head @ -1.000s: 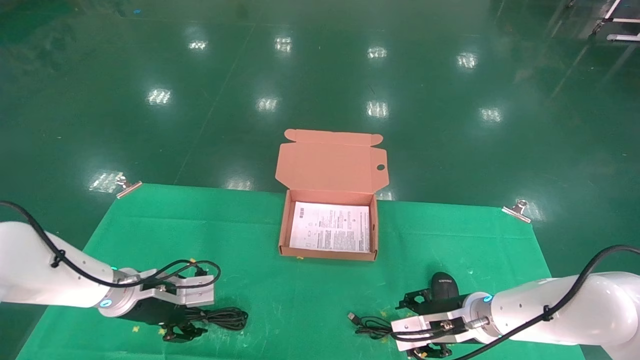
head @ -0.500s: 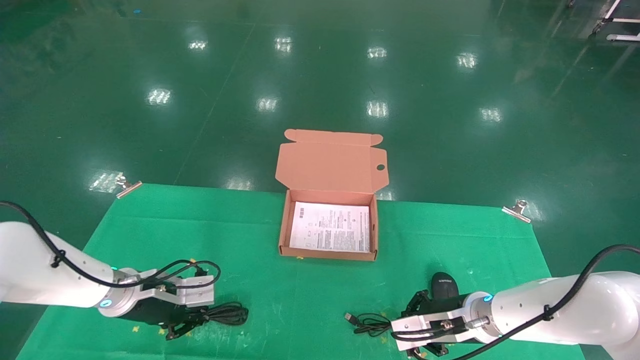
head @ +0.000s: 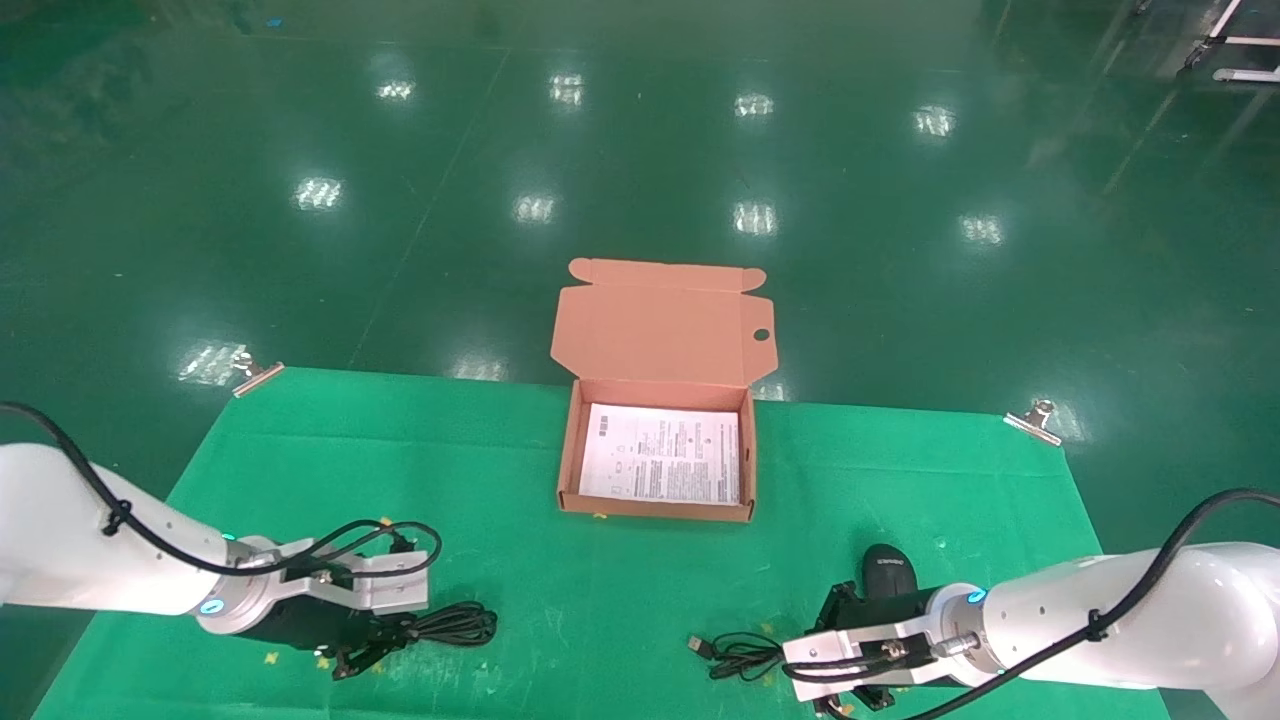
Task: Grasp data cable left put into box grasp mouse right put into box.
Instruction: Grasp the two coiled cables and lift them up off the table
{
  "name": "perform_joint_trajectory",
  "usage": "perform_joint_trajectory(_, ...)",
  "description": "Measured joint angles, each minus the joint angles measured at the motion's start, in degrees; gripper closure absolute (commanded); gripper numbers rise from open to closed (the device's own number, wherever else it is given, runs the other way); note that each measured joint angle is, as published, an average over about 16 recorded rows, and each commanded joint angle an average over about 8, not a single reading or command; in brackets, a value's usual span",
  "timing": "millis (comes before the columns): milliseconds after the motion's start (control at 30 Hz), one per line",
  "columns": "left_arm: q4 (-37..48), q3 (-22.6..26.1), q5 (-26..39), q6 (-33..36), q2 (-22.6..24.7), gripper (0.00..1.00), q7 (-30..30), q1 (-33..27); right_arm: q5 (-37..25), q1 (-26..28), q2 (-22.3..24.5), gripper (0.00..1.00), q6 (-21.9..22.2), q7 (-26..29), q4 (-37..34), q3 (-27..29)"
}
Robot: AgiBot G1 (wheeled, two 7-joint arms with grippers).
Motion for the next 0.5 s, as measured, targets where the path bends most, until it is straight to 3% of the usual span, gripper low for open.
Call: perform_joint_trajectory(500, -20.35, -3.42, -0.32, 1.35, -9.34, 1.00, -3.69, -3.46, 0.50, 4.73, 9.49, 1.00, 2.45, 9.78, 13.26, 6.71)
